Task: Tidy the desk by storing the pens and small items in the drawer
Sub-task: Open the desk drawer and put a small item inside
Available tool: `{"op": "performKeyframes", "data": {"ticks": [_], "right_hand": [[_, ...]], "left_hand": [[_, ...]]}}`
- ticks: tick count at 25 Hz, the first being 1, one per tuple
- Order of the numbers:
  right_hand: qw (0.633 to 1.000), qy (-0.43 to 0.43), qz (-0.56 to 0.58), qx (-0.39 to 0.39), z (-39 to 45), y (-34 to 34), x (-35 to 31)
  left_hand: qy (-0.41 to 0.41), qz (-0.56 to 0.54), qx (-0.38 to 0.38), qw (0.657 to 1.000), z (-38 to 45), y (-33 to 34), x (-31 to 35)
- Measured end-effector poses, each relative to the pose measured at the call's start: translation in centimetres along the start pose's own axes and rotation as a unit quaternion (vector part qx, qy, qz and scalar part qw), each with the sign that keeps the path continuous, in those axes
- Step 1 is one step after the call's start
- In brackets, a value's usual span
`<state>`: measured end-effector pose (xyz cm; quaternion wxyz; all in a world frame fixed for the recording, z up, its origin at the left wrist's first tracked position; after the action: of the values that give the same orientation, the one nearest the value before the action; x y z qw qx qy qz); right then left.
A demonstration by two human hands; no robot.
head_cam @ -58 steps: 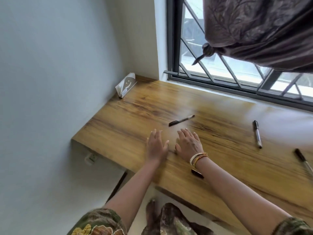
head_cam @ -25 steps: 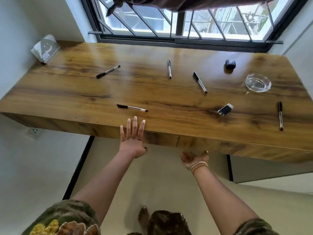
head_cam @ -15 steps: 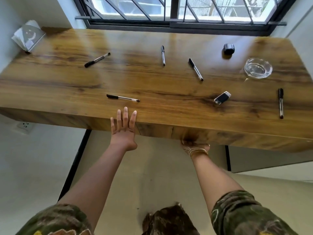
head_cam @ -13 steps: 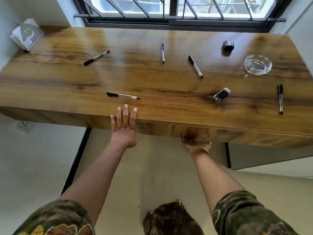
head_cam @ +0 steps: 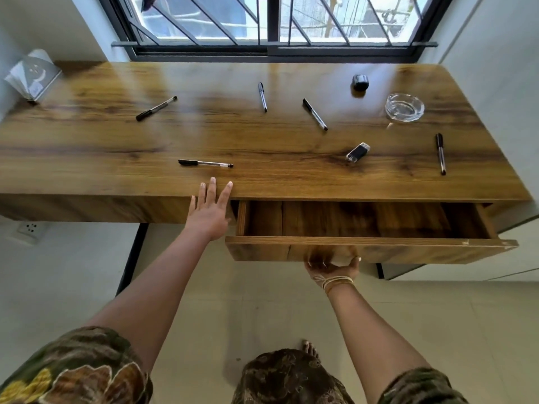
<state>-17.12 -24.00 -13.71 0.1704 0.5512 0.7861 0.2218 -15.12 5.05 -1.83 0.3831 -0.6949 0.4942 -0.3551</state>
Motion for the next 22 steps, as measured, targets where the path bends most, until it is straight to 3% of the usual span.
{"op": "performKeyframes", "data": {"ticks": [3,4,5,6,7,8,9,10,13,14,15,19,22], "right_hand": [[0.992,-0.102,-0.068,0.028,-3.2,1.3,0.4],[0.97,-0.193,-0.136,0.057,-4.7,2.0,0.4],[0.914,-0.324,-0.216,0.11,-6.5,2.9,0.1],[0.819,-0.466,-0.307,0.134,-8.5,4.3,-0.3],[0.693,-0.581,-0.409,0.119,-10.4,6.0,-0.3],[0.564,-0.642,-0.512,0.081,-11.3,7.4,-0.1],[0.453,-0.653,-0.605,0.042,-11.0,8.2,0.0],[0.367,-0.624,-0.69,0.015,-9.9,8.6,0.0],[0.161,-0.461,-0.873,-0.002,-6.8,6.7,0.4],[0.119,-0.431,-0.894,0.005,-6.6,5.7,0.6],[0.101,-0.426,-0.899,0.013,-6.6,4.9,0.7],[0.079,-0.449,-0.89,0.032,-8.3,2.0,1.1],[0.082,-0.48,-0.873,0.022,-9.8,-0.9,1.4]], "left_hand": [[0.068,-0.096,0.158,0.98,-2.0,1.0,3.7],[0.103,-0.112,0.177,0.972,-2.8,2.0,5.6],[0.137,-0.122,0.173,0.968,-3.6,3.1,7.4],[0.161,-0.126,0.156,0.966,-4.3,4.3,8.9],[0.172,-0.122,0.138,0.968,-4.7,5.5,10.0],[0.173,-0.103,0.131,0.971,-5.0,6.4,10.6],[0.168,-0.076,0.14,0.973,-5.1,7.0,10.7],[0.163,-0.049,0.151,0.974,-5.2,7.3,10.7],[0.16,-0.008,0.15,0.975,-5.5,7.3,10.3],[0.162,0.001,0.147,0.976,-5.7,7.4,10.2],[0.162,0.013,0.147,0.976,-5.9,7.7,10.1],[0.162,0.017,0.165,0.973,-8.8,9.8,9.7],[0.163,-0.002,0.175,0.971,-11.4,11.5,9.5]]}}
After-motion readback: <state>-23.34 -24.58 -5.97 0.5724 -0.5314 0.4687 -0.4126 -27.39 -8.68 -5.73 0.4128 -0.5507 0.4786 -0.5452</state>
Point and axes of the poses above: each hand's wrist, its own z-axis towards the middle knuckle, its own y-axis out of the palm, x = y × z, the point moved 3 cm from there along z, towards the middle knuckle, and after that the axes turned 9 degrees about -x, right-handed, at the moved point
